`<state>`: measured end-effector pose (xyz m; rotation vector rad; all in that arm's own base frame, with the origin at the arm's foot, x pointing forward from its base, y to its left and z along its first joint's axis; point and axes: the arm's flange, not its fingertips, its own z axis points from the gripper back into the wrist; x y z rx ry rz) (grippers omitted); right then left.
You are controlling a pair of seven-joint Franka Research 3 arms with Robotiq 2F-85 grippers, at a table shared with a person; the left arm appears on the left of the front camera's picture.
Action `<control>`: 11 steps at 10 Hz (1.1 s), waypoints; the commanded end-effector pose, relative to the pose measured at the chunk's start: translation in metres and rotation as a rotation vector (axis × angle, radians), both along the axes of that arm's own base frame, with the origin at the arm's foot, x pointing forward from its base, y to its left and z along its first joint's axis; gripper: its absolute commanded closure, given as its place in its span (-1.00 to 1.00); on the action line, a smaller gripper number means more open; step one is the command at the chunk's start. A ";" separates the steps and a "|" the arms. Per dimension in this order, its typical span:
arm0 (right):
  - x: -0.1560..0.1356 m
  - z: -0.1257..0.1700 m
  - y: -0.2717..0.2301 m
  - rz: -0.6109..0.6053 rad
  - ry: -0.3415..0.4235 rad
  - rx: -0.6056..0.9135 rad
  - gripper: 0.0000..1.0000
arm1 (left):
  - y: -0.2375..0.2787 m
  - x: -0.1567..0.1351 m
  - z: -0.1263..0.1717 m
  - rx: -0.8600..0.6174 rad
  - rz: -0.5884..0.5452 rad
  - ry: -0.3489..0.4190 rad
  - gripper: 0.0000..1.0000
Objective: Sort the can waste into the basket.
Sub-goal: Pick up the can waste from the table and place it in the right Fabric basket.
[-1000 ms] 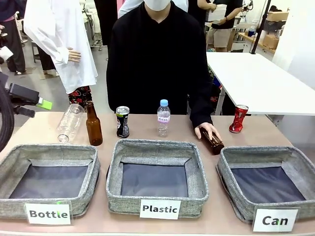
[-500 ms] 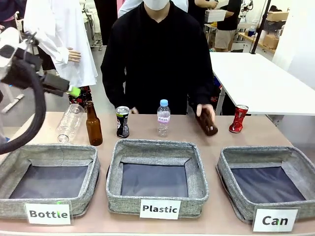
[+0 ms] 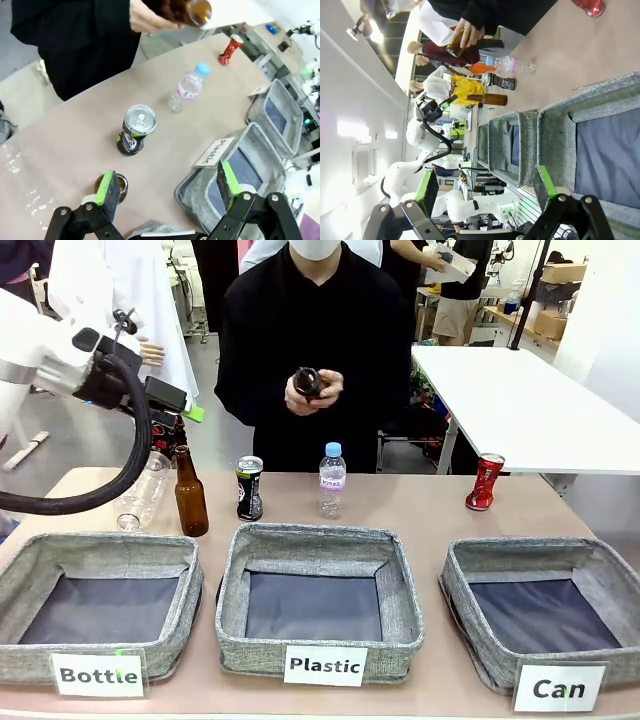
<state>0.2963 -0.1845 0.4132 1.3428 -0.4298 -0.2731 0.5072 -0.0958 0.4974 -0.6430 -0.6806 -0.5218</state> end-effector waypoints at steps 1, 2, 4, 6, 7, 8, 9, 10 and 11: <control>0.001 0.001 -0.002 0.006 -0.022 -0.001 -1.00 | 0.001 -0.004 0.002 -0.001 0.000 -0.004 -1.00; 0.001 0.001 -0.002 0.006 -0.022 -0.001 -1.00 | 0.066 -0.019 0.024 -0.131 -0.021 -0.017 -1.00; 0.001 0.001 -0.002 0.006 -0.022 -0.001 -1.00 | 0.217 -0.063 0.059 -0.305 0.038 -0.020 -1.00; 0.001 0.001 -0.002 0.006 -0.022 -0.001 -1.00 | 0.321 -0.119 0.062 -0.431 0.181 -0.004 -1.00; 0.001 0.001 -0.002 0.006 -0.022 -0.001 -1.00 | 0.354 -0.155 0.054 -0.495 0.208 -0.034 -1.00; 0.001 0.001 -0.002 0.006 -0.022 -0.001 -1.00 | 0.384 -0.184 0.039 -0.581 0.268 -0.054 -1.00; 0.001 0.001 -0.002 0.006 -0.022 -0.001 -1.00 | 0.410 -0.212 0.019 -0.665 0.305 -0.068 -1.00; 0.001 0.001 -0.002 0.006 -0.022 -0.001 -1.00 | 0.419 -0.230 -0.001 -0.704 0.313 -0.071 -1.00; 0.001 0.001 -0.002 0.006 -0.022 -0.001 -1.00 | 0.424 -0.244 -0.019 -0.737 0.322 -0.073 -1.00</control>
